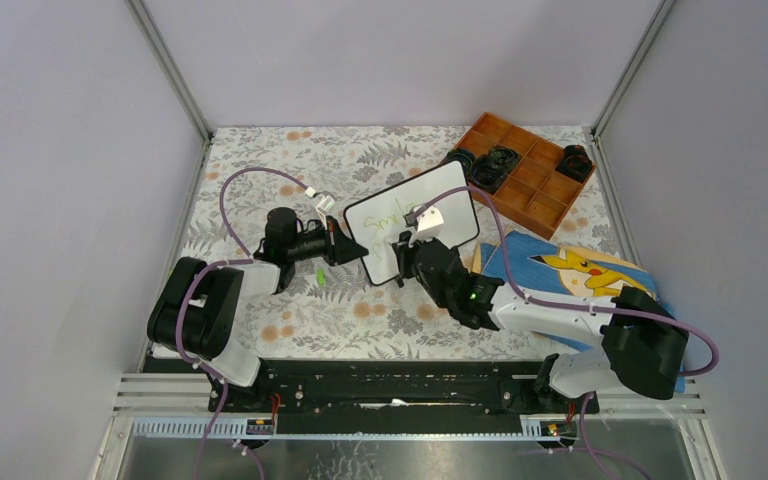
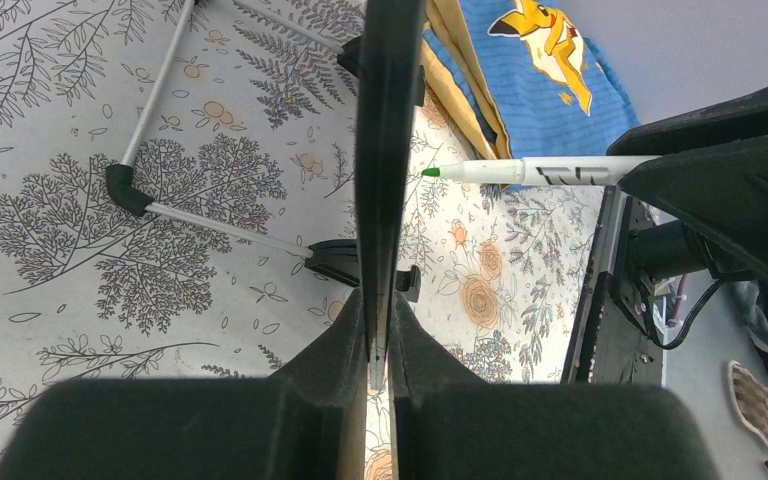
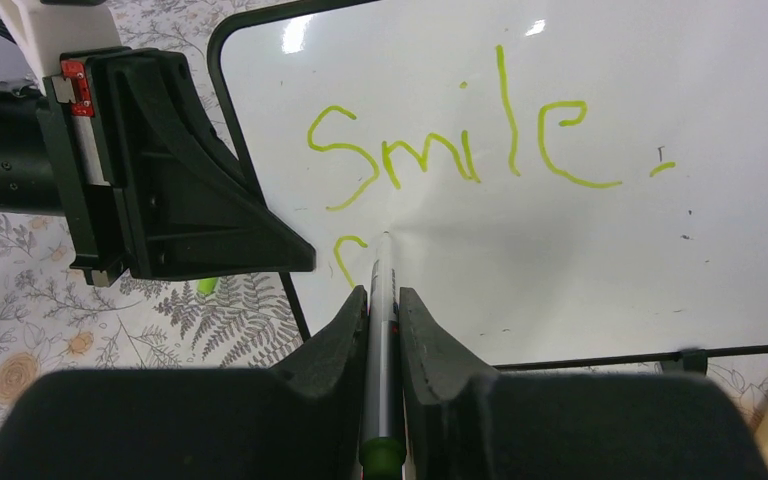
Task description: Write a sentence on the whiteboard
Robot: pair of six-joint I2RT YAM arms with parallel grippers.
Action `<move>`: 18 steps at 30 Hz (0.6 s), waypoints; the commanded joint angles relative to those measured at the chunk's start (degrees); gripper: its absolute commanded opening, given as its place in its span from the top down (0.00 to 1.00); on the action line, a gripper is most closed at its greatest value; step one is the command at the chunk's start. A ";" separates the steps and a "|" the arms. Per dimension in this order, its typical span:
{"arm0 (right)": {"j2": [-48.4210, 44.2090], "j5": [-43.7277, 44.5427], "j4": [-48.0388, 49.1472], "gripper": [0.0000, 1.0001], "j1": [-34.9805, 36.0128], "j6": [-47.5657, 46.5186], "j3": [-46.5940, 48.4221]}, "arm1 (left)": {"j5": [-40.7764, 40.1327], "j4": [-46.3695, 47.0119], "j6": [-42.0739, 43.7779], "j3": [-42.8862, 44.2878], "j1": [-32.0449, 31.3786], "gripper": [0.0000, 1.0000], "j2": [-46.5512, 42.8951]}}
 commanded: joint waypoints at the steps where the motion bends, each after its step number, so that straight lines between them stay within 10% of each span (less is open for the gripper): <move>1: 0.78 -1.12 3.24 1.00 -0.46 -0.37 2.87 | -4.01 -5.42 2.59 0.41 -0.54 1.00 0.82; 18: 0.12 -2.89 0.97 1.00 -1.00 2.22 -1.21 | -4.09 -5.64 2.77 0.50 -0.53 1.00 0.98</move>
